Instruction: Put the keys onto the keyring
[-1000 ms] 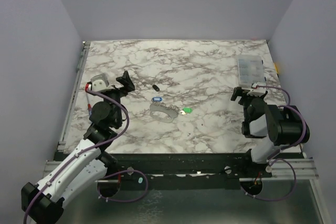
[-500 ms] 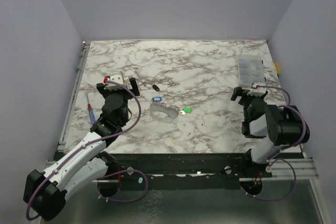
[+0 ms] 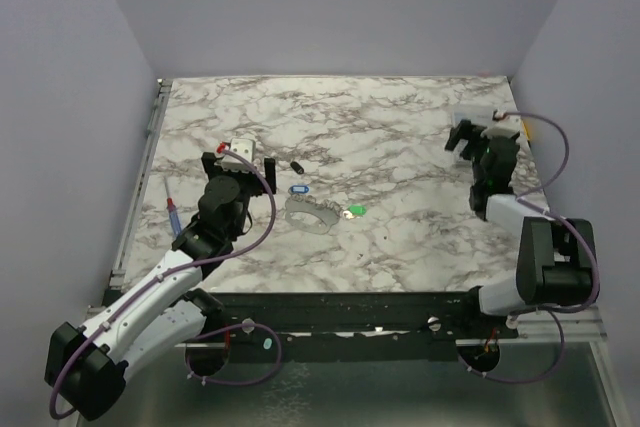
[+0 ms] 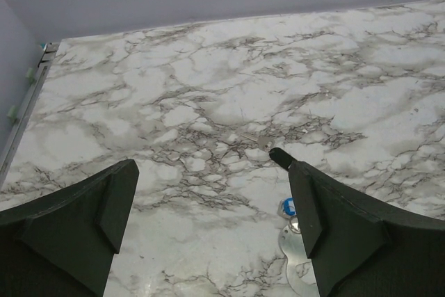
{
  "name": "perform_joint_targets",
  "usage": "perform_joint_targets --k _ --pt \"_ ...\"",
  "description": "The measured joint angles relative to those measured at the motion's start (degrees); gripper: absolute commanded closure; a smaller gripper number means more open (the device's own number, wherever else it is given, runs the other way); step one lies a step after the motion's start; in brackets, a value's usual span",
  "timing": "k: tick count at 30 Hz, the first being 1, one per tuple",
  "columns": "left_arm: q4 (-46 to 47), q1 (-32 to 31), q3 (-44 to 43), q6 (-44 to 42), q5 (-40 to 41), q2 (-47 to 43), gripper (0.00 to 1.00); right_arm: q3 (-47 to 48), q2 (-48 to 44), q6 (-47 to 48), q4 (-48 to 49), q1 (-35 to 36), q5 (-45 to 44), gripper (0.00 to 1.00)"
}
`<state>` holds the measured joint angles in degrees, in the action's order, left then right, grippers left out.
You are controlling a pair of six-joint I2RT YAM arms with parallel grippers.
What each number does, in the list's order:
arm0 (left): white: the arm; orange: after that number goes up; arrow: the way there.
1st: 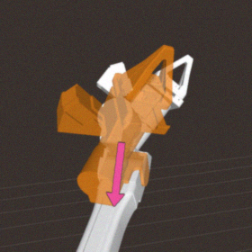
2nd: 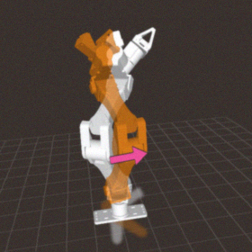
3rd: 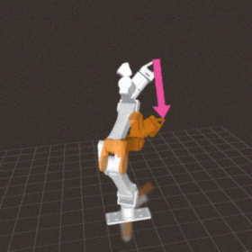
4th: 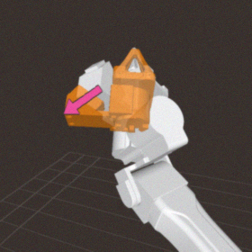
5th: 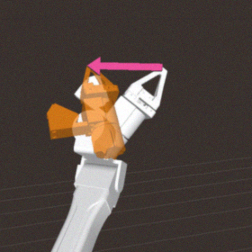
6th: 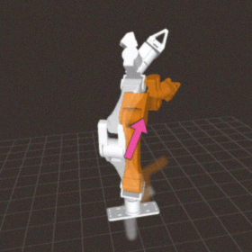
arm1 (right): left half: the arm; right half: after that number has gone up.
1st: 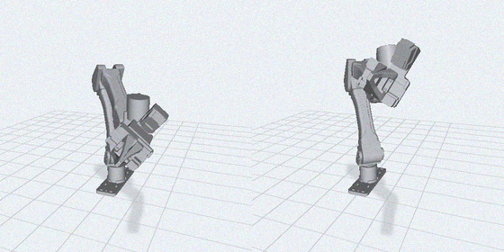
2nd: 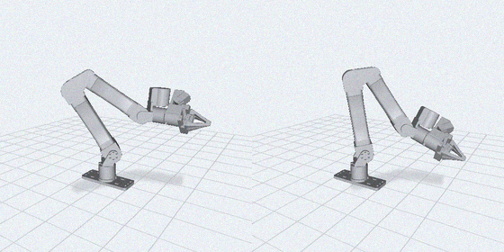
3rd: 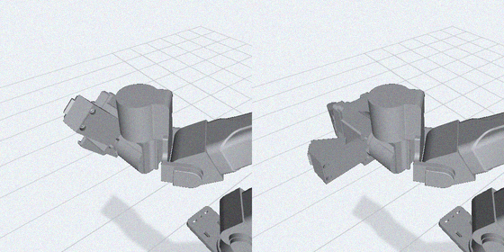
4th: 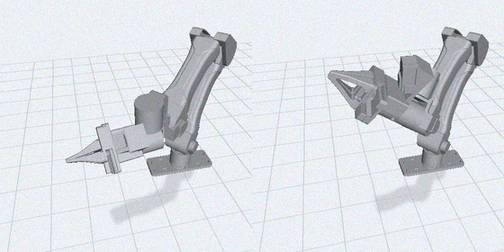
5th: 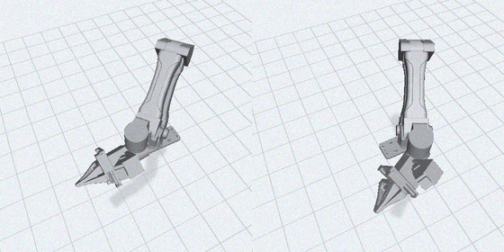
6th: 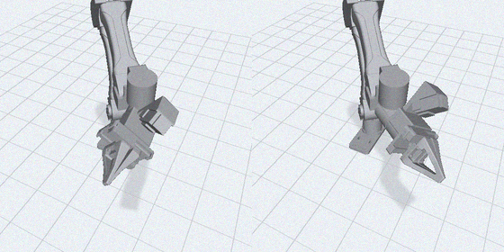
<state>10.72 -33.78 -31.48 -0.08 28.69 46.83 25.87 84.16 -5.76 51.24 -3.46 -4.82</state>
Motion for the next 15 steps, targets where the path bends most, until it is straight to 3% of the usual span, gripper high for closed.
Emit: perform_joint_targets --k 3,7,15 --pt "-0.33 0.0 0.0 -0.02 -0.09 0.11 0.01 16.09 -2.03 -7.1 -16.17 0.02 0.28 0.0" --pt "-0.35 0.0 0.0 -0.07 -0.07 0.17 0.01 28.5 -3.06 -15.34 -30.58 0.02 4.66 0.0" --pt "-0.35 0.0 0.0 -0.22 -1.44 1.38 0.01 29.97 -1.33 -20.26 -46.62 0.28 17.75 0.06"
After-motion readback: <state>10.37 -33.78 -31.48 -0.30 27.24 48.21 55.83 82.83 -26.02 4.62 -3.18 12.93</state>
